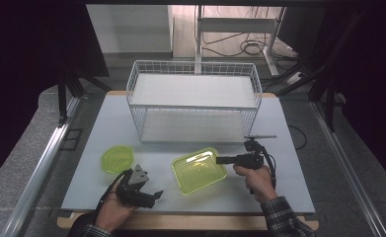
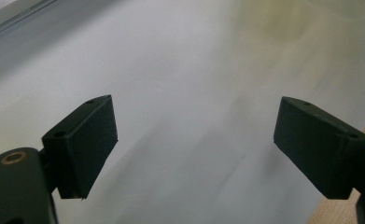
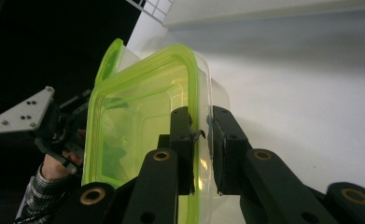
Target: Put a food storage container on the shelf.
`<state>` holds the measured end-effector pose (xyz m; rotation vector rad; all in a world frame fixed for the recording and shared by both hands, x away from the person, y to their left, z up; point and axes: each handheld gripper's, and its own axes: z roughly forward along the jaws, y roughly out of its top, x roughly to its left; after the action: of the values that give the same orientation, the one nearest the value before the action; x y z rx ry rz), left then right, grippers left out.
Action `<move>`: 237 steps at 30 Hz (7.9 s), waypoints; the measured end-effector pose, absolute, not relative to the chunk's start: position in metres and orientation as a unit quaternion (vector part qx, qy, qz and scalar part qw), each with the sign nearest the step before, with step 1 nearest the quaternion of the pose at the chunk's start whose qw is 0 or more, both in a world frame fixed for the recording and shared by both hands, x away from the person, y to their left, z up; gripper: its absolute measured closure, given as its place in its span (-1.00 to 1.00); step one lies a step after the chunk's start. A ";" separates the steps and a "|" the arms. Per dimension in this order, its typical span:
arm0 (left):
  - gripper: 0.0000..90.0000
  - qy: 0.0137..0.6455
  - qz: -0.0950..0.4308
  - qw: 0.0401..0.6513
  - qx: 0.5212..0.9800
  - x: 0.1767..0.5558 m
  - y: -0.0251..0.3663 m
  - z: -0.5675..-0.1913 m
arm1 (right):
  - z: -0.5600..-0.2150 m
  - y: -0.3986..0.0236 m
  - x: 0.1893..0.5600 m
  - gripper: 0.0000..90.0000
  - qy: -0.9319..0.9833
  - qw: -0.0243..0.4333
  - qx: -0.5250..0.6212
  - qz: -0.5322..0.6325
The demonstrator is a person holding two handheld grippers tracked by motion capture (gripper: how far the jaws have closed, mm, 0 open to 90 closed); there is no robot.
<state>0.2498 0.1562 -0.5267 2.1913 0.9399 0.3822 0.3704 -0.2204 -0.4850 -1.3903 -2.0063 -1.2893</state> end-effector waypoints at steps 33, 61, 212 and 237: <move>-0.85 0.360 0.151 0.364 0.845 0.250 0.157 -0.526 | -0.410 -0.231 0.385 0.78 -0.682 0.171 -0.487 -0.518; -0.85 0.355 0.149 0.361 0.849 0.250 0.155 -0.528 | -0.348 -0.225 0.407 0.78 -0.670 0.161 -0.478 -0.545; -0.92 0.325 0.163 0.372 0.854 0.248 0.153 -0.529 | -0.349 -0.185 0.392 -0.39 -0.797 -0.105 -0.368 -0.467; -0.93 0.327 0.176 0.382 0.846 0.247 0.155 -0.527 | -0.403 -0.199 0.353 -0.91 -0.825 -0.128 -0.336 -0.436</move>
<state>0.2472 0.1546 -0.5269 2.1597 0.8343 0.4498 0.3529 -0.1989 -0.4033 -1.1503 -2.8272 -1.4935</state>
